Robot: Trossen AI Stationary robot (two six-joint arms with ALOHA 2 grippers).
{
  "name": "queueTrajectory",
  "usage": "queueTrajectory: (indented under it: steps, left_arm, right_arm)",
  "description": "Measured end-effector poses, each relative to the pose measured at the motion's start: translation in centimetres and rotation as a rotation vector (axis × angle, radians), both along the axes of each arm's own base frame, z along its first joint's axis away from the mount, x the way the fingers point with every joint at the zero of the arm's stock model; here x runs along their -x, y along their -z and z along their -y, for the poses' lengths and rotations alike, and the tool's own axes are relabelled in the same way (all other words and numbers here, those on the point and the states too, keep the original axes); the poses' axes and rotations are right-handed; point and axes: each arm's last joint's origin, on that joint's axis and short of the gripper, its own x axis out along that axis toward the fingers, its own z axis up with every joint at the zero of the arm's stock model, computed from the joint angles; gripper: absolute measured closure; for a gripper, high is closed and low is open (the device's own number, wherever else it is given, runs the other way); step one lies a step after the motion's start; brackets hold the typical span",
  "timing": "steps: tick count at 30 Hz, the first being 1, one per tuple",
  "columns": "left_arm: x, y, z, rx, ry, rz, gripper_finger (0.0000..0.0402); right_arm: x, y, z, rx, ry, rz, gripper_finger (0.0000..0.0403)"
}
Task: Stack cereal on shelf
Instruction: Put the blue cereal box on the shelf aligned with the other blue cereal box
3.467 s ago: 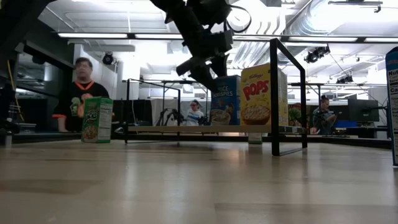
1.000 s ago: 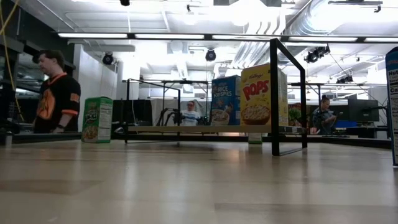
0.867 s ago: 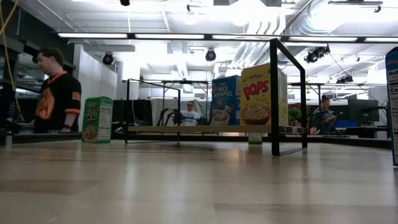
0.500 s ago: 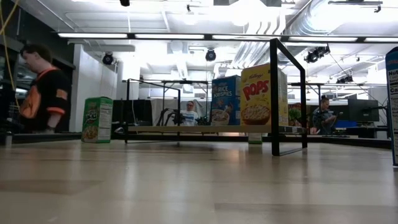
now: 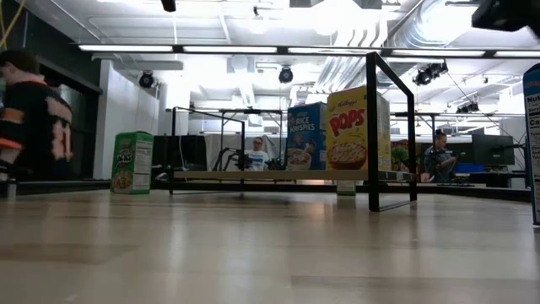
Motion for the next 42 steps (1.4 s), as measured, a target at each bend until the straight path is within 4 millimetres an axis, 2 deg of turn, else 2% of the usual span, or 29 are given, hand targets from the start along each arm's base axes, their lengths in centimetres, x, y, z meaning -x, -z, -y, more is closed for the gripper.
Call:
queueTrajectory:
  steps: [12, 20, 30, 37, 42]
  left_arm:
    - [0.0, 0.0, 0.0, 0.000, -0.002, 0.000, 0.0140]
    - [0.0, 0.0, 0.0, 0.000, -0.002, -0.003, 0.0140]
    - [0.0, 0.1, 0.0, 0.001, -0.002, -0.006, 0.0140]
    - [0.0, 0.1, 0.0, 0.001, -0.001, -0.007, 0.0140]
    - [0.0, 0.1, 0.0, 0.000, 0.003, -0.008, 0.0140]
  right_arm:
    - [-0.6, 0.6, -0.2, 0.058, -0.117, 0.049, 0.0134]
    - [-2.1, 3.1, -1.2, 0.124, -0.187, -0.020, 0.0134]
    - [-3.5, 6.2, -2.2, 0.167, -0.192, -0.102, 0.0138]
    - [-3.9, 6.6, -2.4, 0.157, -0.187, -0.094, 0.0183]
    - [-4.0, 5.8, -2.6, 0.128, -0.182, -0.104, 0.0233]
